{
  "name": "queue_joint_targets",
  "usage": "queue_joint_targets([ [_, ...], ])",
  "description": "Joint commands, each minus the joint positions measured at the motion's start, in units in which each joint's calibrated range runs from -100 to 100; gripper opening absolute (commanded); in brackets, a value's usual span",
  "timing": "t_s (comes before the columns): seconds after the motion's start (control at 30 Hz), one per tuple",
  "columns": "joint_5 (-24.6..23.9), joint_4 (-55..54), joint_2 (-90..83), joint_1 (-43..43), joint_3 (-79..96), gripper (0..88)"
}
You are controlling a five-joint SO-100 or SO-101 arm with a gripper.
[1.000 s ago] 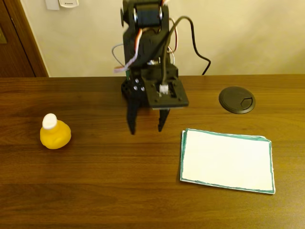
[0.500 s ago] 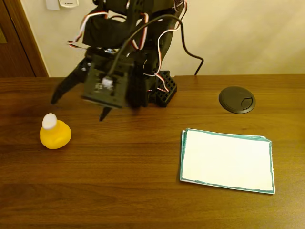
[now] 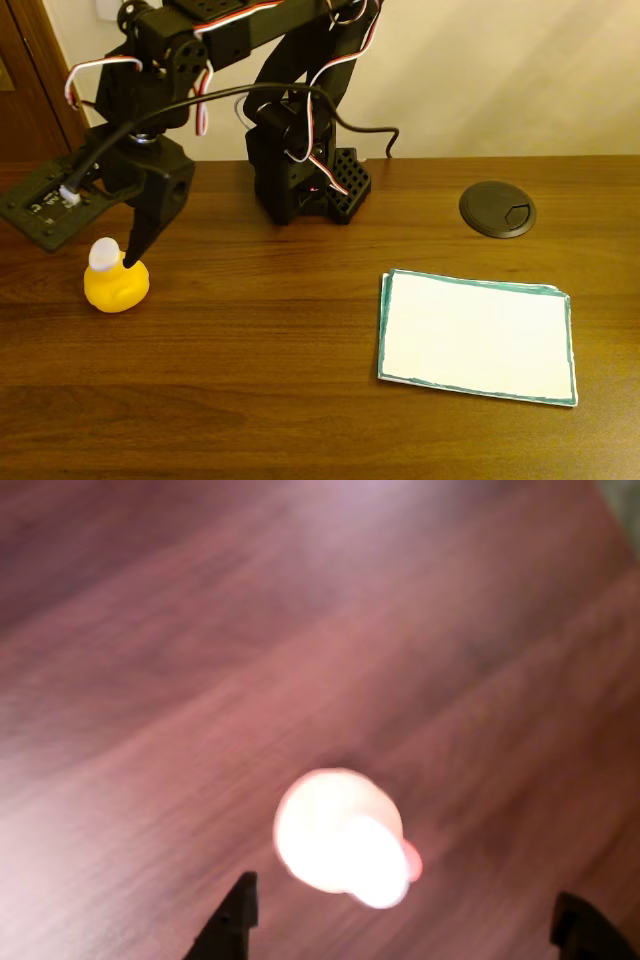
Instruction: Grab the yellow duck toy and put inside the green color rectangle box on the table
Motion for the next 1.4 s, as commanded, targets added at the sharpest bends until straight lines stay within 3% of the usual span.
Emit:
queue_joint_targets([
  [0.0,-0.63,-4.54,1.44,5.55,2.57,41.9],
  [0.3,-2.74,-25.42,14.88,4.86,14.22,40.6],
  [0.47,-2.59,-27.46,16.63,7.99,15.41,31.9],
  [0.57,-2.54,-27.46,16.71,8.60,15.59,0.0],
  [0.77,-3.17,-24.56,14.01,6.60,16.41,0.0],
  [0.93,-3.08,-15.02,-2.14,3.37,16.59,0.1],
  [1.17,-0.15,14.29,-20.39,-13.36,2.30,0.1],
  [1.37,-7.62,22.30,-33.13,-50.48,0.11,0.1],
])
